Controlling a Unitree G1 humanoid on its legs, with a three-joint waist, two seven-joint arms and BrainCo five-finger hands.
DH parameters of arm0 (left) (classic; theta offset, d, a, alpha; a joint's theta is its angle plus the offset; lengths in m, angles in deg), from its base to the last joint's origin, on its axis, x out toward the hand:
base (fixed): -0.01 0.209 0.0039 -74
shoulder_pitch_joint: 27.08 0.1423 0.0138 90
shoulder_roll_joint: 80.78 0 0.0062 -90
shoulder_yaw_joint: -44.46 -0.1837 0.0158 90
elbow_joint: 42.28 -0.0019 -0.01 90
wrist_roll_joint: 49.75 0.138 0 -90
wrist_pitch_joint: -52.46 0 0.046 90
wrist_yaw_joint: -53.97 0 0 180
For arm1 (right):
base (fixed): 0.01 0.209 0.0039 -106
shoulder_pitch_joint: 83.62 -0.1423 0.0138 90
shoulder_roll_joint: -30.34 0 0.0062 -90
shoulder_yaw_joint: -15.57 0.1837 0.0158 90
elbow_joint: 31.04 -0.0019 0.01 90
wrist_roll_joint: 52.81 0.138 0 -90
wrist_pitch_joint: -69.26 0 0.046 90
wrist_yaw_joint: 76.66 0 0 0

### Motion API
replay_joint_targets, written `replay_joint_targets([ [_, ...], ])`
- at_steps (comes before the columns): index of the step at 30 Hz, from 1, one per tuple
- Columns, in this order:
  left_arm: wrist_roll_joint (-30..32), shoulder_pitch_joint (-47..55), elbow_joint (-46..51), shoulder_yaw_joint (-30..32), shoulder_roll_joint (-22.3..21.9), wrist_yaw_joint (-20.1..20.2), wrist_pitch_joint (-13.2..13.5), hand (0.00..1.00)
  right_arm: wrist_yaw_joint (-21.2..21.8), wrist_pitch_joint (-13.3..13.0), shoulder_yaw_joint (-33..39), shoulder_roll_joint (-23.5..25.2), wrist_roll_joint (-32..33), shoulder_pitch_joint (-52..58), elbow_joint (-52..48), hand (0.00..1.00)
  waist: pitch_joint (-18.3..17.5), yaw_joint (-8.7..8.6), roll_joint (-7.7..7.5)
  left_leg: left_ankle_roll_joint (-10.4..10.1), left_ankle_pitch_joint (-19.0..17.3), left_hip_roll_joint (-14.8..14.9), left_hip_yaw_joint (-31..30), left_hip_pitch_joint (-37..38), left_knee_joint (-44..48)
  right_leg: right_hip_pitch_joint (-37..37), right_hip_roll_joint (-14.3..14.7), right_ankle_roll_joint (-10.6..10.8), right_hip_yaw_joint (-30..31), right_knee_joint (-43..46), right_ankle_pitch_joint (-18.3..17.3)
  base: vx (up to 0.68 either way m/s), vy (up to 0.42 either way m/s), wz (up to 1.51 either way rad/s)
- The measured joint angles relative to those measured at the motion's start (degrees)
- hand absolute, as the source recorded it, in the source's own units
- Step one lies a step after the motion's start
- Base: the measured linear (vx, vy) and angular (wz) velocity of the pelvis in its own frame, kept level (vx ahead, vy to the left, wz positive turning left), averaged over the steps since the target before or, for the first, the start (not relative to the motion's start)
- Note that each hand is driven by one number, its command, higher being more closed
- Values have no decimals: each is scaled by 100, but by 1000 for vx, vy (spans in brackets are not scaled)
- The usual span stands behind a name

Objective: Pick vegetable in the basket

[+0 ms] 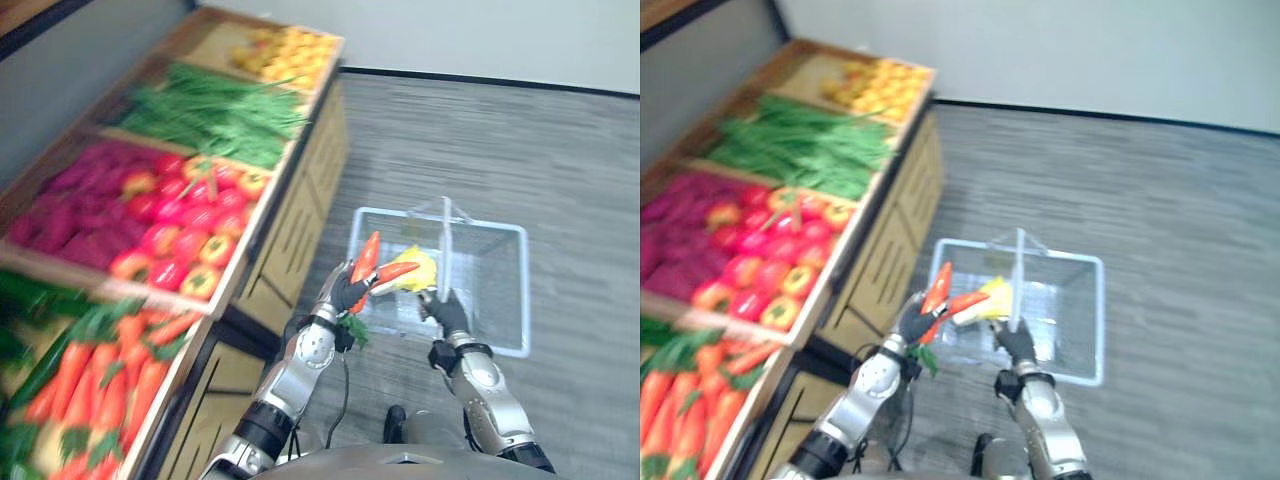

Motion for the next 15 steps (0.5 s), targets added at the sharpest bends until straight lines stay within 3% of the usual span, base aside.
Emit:
replay_joint_targets([
  [1,4,10,0,47,-8,-44,15,100,54,4,-51,-60,5,-21,-4,100,-56,57,71,-189,182,-61,-308,10,-556,-102,67,105,238,10,42,85,327,-209],
  [2,9,12,0,114,-32,-87,14,100,102,28,-184,-217,14,-94,-40,100,-156,67,333,-299,841,59,-582,-22,-1268,-166,277,293,475,5,108,113,330,-162],
  [3,23,-88,-102,169,91,-127,-37,100,143,172,-292,-171,18,-213,6,100,-170,-13,155,-322,930,5,-268,53,-1156,-139,124,542,677,-86,200,142,300,-119],
  [6,59,-290,-116,176,220,-198,-55,100,331,179,-400,-151,279,-180,-469,100,-222,-101,-188,-93,1055,-317,23,327,-1606,-25,-296,660,655,-381,259,152,210,-37],
  [7,66,-319,-122,170,217,-211,-67,0,357,180,-425,-150,339,-177,-588,100,-240,-119,-217,-58,1083,-367,54,360,-1680,-13,-354,668,654,-411,263,105,167,-2],
  [10,96,-512,-301,120,213,-290,-103,0,633,161,-468,-155,668,-163,-1048,100,-277,-172,-260,17,1144,-494,81,427,-1859,16,-503,728,615,-515,301,67,98,1],
  [15,344,-750,-711,-134,206,-299,-145,0,992,39,-418,-166,963,232,-1319,100,-409,-229,-311,-31,1379,-487,25,625,-2372,35,-554,728,459,-579,304,24,-18,7],
])
